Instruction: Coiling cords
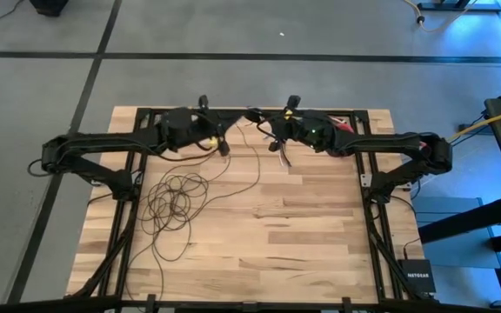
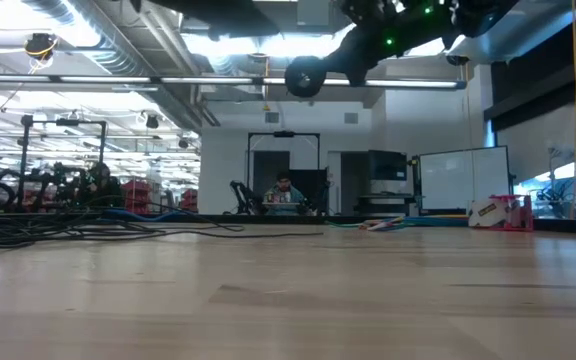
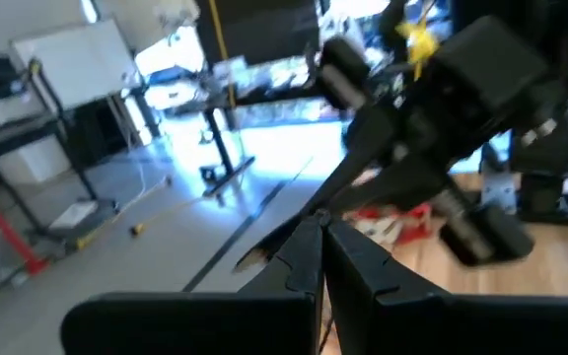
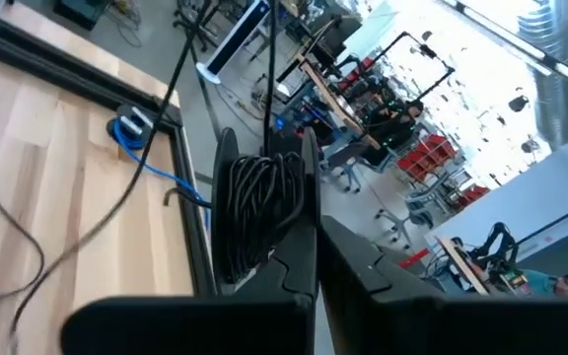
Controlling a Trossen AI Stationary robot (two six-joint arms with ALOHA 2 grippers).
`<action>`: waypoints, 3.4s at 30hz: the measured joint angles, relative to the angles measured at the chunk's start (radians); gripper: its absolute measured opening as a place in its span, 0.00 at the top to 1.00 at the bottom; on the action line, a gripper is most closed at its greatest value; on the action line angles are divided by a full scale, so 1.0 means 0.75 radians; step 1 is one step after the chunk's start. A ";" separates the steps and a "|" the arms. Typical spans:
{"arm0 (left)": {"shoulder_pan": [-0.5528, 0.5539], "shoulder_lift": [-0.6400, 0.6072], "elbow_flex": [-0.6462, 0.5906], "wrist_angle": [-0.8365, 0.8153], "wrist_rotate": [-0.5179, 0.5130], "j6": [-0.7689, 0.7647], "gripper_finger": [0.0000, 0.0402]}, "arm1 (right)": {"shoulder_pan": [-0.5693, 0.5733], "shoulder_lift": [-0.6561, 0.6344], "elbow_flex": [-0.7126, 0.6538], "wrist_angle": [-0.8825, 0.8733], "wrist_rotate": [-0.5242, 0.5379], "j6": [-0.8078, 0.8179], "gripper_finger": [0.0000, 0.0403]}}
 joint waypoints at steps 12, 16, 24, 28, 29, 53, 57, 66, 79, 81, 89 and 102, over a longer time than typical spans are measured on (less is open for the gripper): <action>-0.075 0.337 0.001 0.426 0.003 0.086 0.98 | 0.000 0.017 0.000 0.067 0.000 0.052 0.98; -0.068 0.436 0.001 0.509 0.003 0.115 0.98 | 0.000 0.018 0.000 0.092 -0.038 0.105 0.98; 0.007 0.554 0.009 0.535 0.001 0.135 0.99 | 0.001 0.015 -0.001 0.110 -0.088 0.174 0.98; 0.058 0.585 0.010 0.537 -0.004 0.121 0.98 | -0.001 0.002 -0.003 0.099 -0.105 0.207 0.98; 0.069 0.590 0.010 0.533 -0.003 0.120 0.98 | -0.001 -0.003 -0.003 0.098 -0.112 0.217 0.98; 0.160 0.615 0.002 0.313 -0.017 0.120 0.96 | 0.025 -0.104 0.002 0.051 -0.150 0.257 0.98; 0.161 0.614 0.002 0.333 -0.014 0.097 0.96 | 0.027 -0.106 0.002 0.034 -0.137 0.251 0.98; 0.160 0.614 0.002 0.325 -0.011 0.128 0.99 | 0.027 -0.104 0.002 0.031 -0.129 0.246 0.98; 0.205 0.612 0.003 0.219 -0.075 0.143 1.00 | 0.027 -0.103 0.002 0.031 -0.130 0.244 0.98; 0.233 0.612 0.004 0.184 -0.121 0.137 1.00 | 0.027 -0.101 0.001 0.024 -0.126 0.241 0.98; 0.283 0.574 0.005 0.109 -0.227 0.132 1.00 | 0.025 -0.097 -0.001 -0.014 -0.136 0.207 0.98; 0.312 0.247 0.002 -0.079 -0.300 0.209 1.00 | 0.027 -0.100 -0.001 -0.083 -0.142 0.140 0.98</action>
